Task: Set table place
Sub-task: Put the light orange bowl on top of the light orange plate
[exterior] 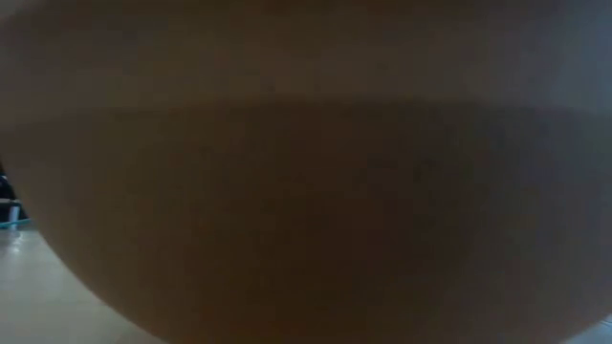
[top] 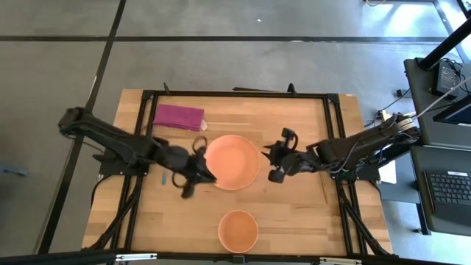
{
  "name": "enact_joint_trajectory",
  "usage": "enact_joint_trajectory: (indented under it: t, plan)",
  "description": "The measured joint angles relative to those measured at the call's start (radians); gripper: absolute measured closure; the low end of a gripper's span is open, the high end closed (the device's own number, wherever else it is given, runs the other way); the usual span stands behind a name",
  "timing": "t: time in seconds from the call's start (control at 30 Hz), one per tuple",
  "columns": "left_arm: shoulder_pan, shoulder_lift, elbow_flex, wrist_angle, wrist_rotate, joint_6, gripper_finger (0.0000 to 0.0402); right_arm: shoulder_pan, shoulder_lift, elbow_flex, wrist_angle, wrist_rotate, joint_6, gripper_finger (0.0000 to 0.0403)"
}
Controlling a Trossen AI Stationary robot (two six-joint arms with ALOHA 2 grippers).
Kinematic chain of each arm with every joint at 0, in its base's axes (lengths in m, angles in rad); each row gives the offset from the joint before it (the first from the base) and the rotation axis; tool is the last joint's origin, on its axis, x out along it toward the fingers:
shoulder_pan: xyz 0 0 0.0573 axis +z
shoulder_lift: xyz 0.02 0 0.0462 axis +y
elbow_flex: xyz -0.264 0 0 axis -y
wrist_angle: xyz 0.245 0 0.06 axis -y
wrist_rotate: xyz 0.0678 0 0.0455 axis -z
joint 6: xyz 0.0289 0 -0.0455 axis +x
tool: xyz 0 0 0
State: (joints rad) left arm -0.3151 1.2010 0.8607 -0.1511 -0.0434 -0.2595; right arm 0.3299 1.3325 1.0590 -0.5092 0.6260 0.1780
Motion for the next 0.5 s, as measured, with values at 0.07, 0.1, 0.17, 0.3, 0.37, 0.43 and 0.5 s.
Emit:
enact_joint_trajectory:
  t: [0.07,0.1,0.17,0.3,0.37,0.43,0.5]
  plan:
    - [-0.038,0.068,0.044,0.008,-0.031,-0.019,0.0362,0.0,-0.007,-0.01,-0.001,-0.126,0.001,0.0306]
    - [-0.054,0.1,0.064,0.005,-0.044,-0.031,0.0362,0.0,-0.008,-0.014,0.003,-0.194,0.0,0.0306]
    - [-0.081,0.16,0.109,0.0,-0.057,-0.057,0.0362,0.001,-0.007,-0.022,0.012,-0.298,-0.003,0.0306]
    - [-0.118,0.257,0.185,0.005,-0.079,-0.135,0.0363,0.001,-0.007,-0.058,0.056,-0.385,0.001,0.0306]
    - [-0.13,0.304,0.21,0.003,-0.099,-0.189,0.0363,0.001,-0.007,-0.072,0.059,-0.426,0.011,0.0306]
    - [-0.137,0.343,0.229,0.003,-0.102,-0.263,0.0363,0.002,-0.007,-0.09,0.066,-0.481,0.047,0.0306]
    - [-0.14,0.379,0.238,0.005,-0.099,-0.328,0.0363,0.01,-0.007,-0.115,0.071,-0.522,0.083,0.0306]
